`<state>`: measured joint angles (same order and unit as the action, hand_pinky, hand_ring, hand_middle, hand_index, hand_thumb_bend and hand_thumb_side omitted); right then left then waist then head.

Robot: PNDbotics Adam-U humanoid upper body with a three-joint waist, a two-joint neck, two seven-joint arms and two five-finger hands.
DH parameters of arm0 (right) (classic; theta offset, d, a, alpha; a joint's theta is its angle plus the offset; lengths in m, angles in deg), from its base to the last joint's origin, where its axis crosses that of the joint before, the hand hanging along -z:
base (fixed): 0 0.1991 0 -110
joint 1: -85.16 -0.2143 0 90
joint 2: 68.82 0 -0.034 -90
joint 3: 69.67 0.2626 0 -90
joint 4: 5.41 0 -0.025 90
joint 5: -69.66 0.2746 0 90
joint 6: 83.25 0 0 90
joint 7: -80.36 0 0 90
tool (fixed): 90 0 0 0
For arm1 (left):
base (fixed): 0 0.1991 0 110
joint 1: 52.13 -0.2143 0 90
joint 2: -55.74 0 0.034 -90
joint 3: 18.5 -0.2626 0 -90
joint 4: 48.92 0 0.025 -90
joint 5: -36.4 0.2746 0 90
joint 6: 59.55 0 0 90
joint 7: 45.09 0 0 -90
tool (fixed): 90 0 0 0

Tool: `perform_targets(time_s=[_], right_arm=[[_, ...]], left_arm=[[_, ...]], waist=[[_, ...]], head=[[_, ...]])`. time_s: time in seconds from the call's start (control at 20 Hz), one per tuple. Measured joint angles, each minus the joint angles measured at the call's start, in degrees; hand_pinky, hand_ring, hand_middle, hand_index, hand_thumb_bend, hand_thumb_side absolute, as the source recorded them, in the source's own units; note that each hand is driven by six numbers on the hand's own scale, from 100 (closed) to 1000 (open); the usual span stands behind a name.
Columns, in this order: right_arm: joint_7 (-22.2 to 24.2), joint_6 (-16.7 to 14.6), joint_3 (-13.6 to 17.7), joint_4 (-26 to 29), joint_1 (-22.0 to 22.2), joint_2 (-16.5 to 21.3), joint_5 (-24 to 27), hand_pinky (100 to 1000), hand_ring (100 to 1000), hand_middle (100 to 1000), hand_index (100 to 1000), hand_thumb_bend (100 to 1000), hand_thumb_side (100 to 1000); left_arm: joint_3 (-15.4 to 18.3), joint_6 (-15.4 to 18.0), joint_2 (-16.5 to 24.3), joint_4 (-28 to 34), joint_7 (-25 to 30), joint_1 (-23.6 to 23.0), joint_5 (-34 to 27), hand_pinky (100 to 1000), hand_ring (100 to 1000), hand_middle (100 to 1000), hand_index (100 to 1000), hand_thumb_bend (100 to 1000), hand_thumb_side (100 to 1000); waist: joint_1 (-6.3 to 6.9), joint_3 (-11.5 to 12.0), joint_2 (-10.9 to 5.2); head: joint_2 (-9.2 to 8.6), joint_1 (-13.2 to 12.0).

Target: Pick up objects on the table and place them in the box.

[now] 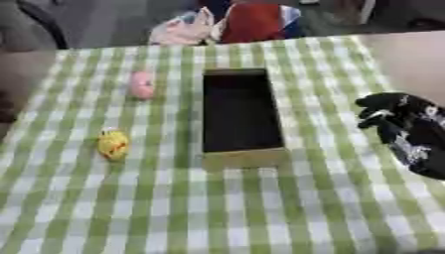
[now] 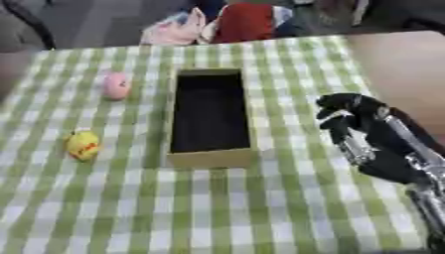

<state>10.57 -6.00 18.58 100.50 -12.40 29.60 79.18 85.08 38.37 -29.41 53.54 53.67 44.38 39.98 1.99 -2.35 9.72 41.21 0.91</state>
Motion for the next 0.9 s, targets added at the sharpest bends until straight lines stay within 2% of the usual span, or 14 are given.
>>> perform_targets(time_s=[0.25, 0.5, 0.65, 0.9], right_arm=[[0.13, -0.01, 0.00, 0.00, 0.01, 0.00, 0.00, 691, 896, 636, 833, 100, 390], [0.19, -0.04, -0.03, 0.00, 0.02, 0.03, -0.02, 691, 896, 635, 833, 100, 391], [0.23, -0.05, -0.04, 0.00, 0.04, 0.14, -0.03, 691, 895, 635, 833, 100, 393], [0.53, -0.01, -0.13, 0.00, 0.03, 0.16, -0.07, 691, 895, 633, 833, 100, 395]], left_arm=[[-0.86, 1.80, 3.81, -0.06, 1.68, -0.04, 3.38, 687, 634, 646, 782, 221, 459], [-2.81, 3.34, 9.75, -0.98, 3.15, 0.29, 8.43, 691, 661, 679, 799, 309, 393], [-4.70, 4.38, 14.00, -2.46, 3.51, 1.81, 11.45, 685, 664, 683, 801, 369, 359], [-8.92, 6.36, 20.06, -5.83, 4.36, 5.94, 14.82, 666, 636, 654, 784, 404, 345]], waist=[[0.30, -0.19, -0.09], [0.40, -0.54, -0.11], [0.54, -0.99, -0.11], [0.61, -1.63, -0.13]], head=[[0.00, -0.08], [0.00, -0.28], [0.00, -0.34], [-0.01, -0.73]])
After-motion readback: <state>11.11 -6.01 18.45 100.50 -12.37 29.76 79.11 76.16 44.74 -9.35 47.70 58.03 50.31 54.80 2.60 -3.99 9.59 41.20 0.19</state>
